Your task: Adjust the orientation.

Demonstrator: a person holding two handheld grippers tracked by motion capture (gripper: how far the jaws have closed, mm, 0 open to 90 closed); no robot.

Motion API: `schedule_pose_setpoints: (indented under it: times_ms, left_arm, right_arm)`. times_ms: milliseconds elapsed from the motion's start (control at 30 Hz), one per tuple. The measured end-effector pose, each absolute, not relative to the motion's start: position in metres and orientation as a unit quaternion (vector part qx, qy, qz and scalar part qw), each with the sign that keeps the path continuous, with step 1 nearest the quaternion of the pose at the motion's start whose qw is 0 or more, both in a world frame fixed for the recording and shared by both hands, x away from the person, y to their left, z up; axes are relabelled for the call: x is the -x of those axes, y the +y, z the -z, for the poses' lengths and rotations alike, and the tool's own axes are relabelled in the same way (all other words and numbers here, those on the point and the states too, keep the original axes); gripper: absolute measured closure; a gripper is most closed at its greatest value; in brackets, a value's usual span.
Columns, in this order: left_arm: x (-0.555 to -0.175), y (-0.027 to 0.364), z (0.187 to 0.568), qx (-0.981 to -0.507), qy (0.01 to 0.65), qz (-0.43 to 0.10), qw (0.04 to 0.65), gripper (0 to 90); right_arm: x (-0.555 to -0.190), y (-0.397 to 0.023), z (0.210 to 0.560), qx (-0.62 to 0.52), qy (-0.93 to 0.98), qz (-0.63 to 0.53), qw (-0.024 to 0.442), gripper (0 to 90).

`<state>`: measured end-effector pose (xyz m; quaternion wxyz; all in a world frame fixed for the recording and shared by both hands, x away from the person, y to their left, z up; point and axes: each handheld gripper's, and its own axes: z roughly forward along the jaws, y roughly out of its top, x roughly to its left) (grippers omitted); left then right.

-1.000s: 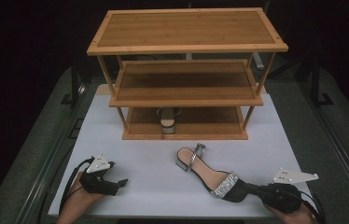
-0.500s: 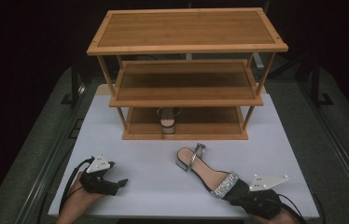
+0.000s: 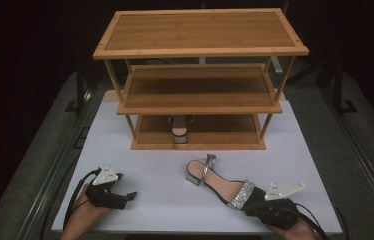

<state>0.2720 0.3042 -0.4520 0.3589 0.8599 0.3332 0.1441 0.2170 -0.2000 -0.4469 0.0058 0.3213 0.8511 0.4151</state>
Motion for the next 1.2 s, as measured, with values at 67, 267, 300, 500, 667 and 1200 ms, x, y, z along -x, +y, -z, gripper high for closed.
schedule_pose_setpoints:
  times_ms: [67,267,300,500,667,1200]
  left_arm:
    - [-0.272,0.304,0.452,-0.860,0.333,-0.144,0.359,13.1]
    - [-0.272,0.304,0.452,-0.860,0.333,-0.143,0.358,13.1]
    - [-0.272,0.304,0.452,-0.860,0.333,-0.143,0.358,13.1]
    - [-0.272,0.304,0.452,-0.861,0.333,-0.143,0.358,13.0]
    - [-0.273,0.304,0.452,-0.861,0.332,-0.142,0.358,13.0]
    - [-0.273,0.305,0.452,-0.861,0.331,-0.140,0.359,12.9]
  right_arm:
    - [-0.222,-0.200,0.446,-0.322,0.851,-0.415,0.012,90.0]
    - [-0.232,-0.202,0.447,-0.335,0.845,-0.416,0.018,90.0]
    - [-0.234,-0.202,0.447,-0.335,0.845,-0.416,0.022,90.0]
    - [-0.245,-0.203,0.448,-0.343,0.842,-0.414,0.035,90.0]
    - [-0.257,-0.202,0.448,-0.347,0.841,-0.412,0.045,90.0]
    - [-0.313,-0.181,0.449,-0.351,0.836,-0.416,0.067,90.0]
